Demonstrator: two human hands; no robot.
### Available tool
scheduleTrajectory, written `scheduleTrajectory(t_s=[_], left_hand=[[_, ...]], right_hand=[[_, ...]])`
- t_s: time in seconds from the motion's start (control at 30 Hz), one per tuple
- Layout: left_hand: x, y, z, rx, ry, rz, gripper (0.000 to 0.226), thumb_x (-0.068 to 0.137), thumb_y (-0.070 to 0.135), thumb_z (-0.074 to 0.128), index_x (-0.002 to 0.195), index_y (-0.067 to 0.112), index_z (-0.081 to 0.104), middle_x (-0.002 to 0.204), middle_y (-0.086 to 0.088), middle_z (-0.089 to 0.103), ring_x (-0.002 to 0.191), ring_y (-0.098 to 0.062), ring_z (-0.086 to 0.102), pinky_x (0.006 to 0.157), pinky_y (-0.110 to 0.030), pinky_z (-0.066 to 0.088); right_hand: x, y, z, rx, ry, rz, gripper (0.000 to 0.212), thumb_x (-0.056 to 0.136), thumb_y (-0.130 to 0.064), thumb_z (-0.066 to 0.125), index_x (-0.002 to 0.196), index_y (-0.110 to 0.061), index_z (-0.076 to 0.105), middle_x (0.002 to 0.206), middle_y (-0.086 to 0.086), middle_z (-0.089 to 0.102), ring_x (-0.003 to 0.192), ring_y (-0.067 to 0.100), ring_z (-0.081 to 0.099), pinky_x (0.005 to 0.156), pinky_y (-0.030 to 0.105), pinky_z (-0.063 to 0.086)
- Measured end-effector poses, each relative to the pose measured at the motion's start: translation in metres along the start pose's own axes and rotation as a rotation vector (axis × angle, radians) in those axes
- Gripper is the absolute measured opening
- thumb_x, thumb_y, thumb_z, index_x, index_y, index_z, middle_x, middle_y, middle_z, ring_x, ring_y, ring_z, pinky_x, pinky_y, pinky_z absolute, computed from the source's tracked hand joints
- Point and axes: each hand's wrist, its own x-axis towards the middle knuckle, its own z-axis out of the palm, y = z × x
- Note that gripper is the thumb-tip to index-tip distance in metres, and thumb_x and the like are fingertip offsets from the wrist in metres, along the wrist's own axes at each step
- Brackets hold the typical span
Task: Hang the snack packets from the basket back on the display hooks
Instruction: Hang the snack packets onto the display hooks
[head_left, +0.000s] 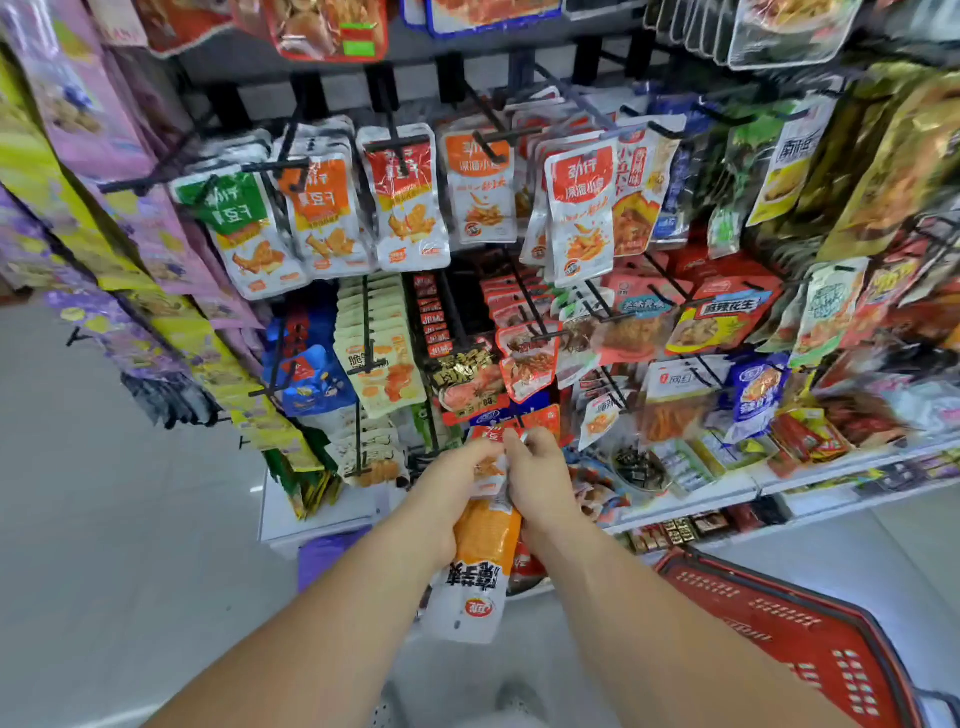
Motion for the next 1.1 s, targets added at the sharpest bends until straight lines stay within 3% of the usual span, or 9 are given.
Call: scheduleTrajectory(t_s=[0.23, 0.47, 0.6, 0.7, 0.77, 0.9, 0.97, 1.03, 1.1], left_hand=[[0.006, -0.008, -0.012, 0.207, -0.208, 0.087, 0.064, 0.081, -0.020, 0.070, 0.122, 0.026, 0.057, 0.109, -0.014, 0.075, 0.077, -0.027, 0.075, 0.063, -0.037, 0.060], [0.005, -0.007, -0.022, 0.182, -0.199, 0.210, 0.075, 0.077, -0.022, 0.073, 0.121, 0.037, 0.058, 0.104, -0.013, 0.079, 0.081, -0.033, 0.077, 0.066, -0.041, 0.061], [0.008, -0.006, -0.029, 0.125, -0.163, 0.213, 0.077, 0.079, -0.021, 0.071, 0.130, 0.034, 0.055, 0.109, -0.019, 0.076, 0.078, -0.035, 0.076, 0.064, -0.042, 0.060], [0.008, -0.001, -0.034, 0.068, -0.136, 0.246, 0.079, 0.078, -0.022, 0.071, 0.135, 0.030, 0.055, 0.103, -0.018, 0.077, 0.073, -0.031, 0.076, 0.055, -0.037, 0.059], [0.009, 0.003, -0.039, 0.028, -0.108, 0.264, 0.080, 0.078, -0.022, 0.071, 0.138, 0.028, 0.054, 0.105, -0.018, 0.077, 0.078, -0.033, 0.077, 0.059, -0.040, 0.060], [0.008, 0.013, -0.049, -0.055, -0.043, 0.317, 0.079, 0.080, -0.019, 0.071, 0.139, 0.029, 0.053, 0.109, -0.017, 0.077, 0.081, -0.032, 0.076, 0.065, -0.040, 0.060], [0.005, 0.018, -0.053, -0.101, -0.027, 0.348, 0.077, 0.082, -0.019, 0.070, 0.137, 0.031, 0.052, 0.107, -0.014, 0.077, 0.078, -0.029, 0.077, 0.062, -0.038, 0.060], [0.002, 0.021, -0.050, -0.123, -0.034, 0.378, 0.075, 0.082, -0.019, 0.070, 0.132, 0.034, 0.052, 0.099, -0.009, 0.078, 0.075, -0.025, 0.077, 0.057, -0.036, 0.060], [-0.003, 0.023, -0.043, -0.111, -0.049, 0.405, 0.071, 0.082, -0.019, 0.070, 0.122, 0.038, 0.054, 0.087, -0.002, 0.079, 0.071, -0.022, 0.077, 0.054, -0.034, 0.060]], right_hand=[[0.005, 0.002, -0.014, 0.096, 0.085, 0.009, 0.030, 0.108, -0.023, 0.052, 0.083, -0.015, 0.037, 0.068, 0.004, 0.043, 0.064, 0.018, 0.046, 0.058, 0.035, 0.041], [0.011, -0.012, -0.015, 0.172, 0.027, -0.028, 0.029, 0.108, -0.035, 0.050, 0.088, -0.021, 0.035, 0.081, 0.008, 0.042, 0.073, 0.023, 0.042, 0.064, 0.038, 0.041], [0.015, -0.019, -0.022, 0.234, -0.004, 0.053, 0.015, 0.109, -0.039, 0.048, 0.101, -0.026, 0.047, 0.072, 0.004, 0.050, 0.059, 0.020, 0.052, 0.048, 0.025, 0.044], [0.021, -0.028, -0.025, 0.242, 0.021, 0.084, 0.062, 0.098, -0.051, 0.055, 0.152, -0.026, 0.039, 0.118, 0.011, 0.069, 0.101, 0.025, 0.067, 0.086, 0.043, 0.057], [0.017, -0.039, -0.027, 0.261, 0.022, 0.066, 0.077, 0.093, -0.053, 0.057, 0.158, -0.022, 0.028, 0.143, 0.017, 0.058, 0.123, 0.028, 0.060, 0.103, 0.052, 0.049], [0.013, -0.057, -0.037, 0.286, 0.057, -0.021, 0.080, 0.084, -0.059, 0.060, 0.157, -0.035, 0.035, 0.157, -0.002, 0.047, 0.136, 0.030, 0.055, 0.109, 0.061, 0.047], [0.011, -0.060, -0.040, 0.142, 0.008, -0.101, 0.069, 0.084, -0.058, 0.056, 0.147, -0.031, 0.047, 0.146, -0.006, 0.056, 0.131, 0.022, 0.057, 0.108, 0.054, 0.048], [0.003, -0.060, -0.029, 0.043, -0.038, -0.184, 0.020, 0.102, -0.037, 0.051, 0.111, -0.019, 0.054, 0.101, -0.006, 0.065, 0.091, 0.000, 0.064, 0.082, 0.033, 0.052], [-0.009, -0.055, -0.008, -0.104, -0.103, -0.250, 0.019, 0.108, -0.023, 0.048, 0.091, -0.017, 0.043, 0.083, -0.003, 0.053, 0.065, -0.001, 0.051, 0.065, 0.025, 0.042]])
